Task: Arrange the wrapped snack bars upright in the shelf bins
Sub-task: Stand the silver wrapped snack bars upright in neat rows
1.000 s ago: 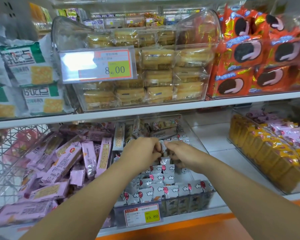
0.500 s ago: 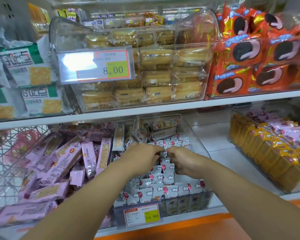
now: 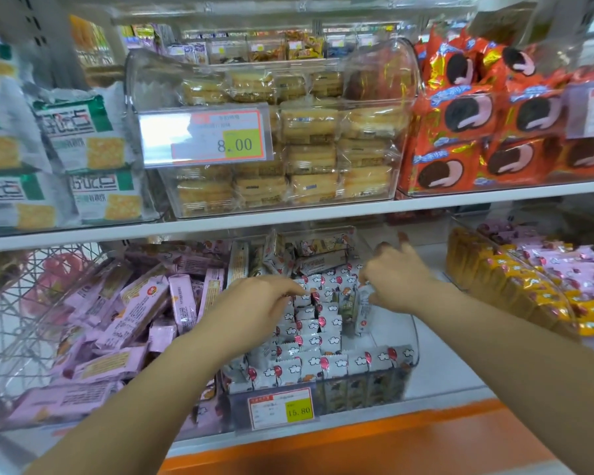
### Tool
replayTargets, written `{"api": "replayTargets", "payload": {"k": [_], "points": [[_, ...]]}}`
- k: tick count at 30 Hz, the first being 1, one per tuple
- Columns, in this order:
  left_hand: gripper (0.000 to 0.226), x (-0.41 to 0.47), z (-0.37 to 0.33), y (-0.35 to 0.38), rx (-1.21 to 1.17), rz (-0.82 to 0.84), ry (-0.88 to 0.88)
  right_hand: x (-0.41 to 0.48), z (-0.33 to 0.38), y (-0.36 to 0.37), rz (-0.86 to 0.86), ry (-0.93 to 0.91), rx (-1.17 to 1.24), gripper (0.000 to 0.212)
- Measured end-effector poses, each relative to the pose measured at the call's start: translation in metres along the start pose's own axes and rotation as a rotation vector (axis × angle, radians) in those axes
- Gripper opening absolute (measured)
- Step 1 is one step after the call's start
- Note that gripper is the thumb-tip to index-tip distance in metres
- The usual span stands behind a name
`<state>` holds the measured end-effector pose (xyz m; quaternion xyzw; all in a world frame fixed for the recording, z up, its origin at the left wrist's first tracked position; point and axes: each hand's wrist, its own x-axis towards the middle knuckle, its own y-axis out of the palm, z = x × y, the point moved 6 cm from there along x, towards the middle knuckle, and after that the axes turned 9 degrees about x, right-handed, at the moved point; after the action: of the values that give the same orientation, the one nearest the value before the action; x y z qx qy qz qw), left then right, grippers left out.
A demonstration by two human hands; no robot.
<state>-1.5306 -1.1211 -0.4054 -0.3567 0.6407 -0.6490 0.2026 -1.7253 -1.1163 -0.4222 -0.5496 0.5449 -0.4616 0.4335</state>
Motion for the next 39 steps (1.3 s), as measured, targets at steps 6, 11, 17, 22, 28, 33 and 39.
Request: {"api": "replayTargets", "payload": {"k": [6, 11, 17, 22, 28, 33, 39], "points": [[0.031, -0.016, 0.013, -0.005, -0.063, -0.015, -0.029, 0.003, 0.013, 0.011, 0.010, 0.044, -0.212, 0.021], [0.032, -0.026, 0.018, -0.006, -0.117, -0.022, -0.061, -0.015, 0.005, -0.008, -0.111, 0.062, -0.031, 0.028], [0.029, -0.050, 0.023, -0.013, -0.231, -0.106, -0.153, -0.080, -0.003, -0.050, -0.436, 0.083, 0.636, 0.030], [0.026, -0.076, 0.022, -0.006, -0.286, -0.263, -0.214, -0.112, -0.010, -0.035, -0.500, 0.211, 1.221, 0.018], [0.031, -0.077, 0.015, 0.001, -0.092, -0.263, -0.154, -0.115, 0.004, -0.009, -0.452, 0.292, 1.621, 0.018], [0.053, -0.078, 0.019, 0.012, 0.110, -0.126, -0.230, -0.109, 0.016, -0.006, -0.320, 0.323, 1.876, 0.020], [0.056, -0.070, 0.009, 0.013, 0.221, -0.018, -0.214, -0.117, 0.016, -0.010, -0.251, 0.308, 2.111, 0.015]]}}
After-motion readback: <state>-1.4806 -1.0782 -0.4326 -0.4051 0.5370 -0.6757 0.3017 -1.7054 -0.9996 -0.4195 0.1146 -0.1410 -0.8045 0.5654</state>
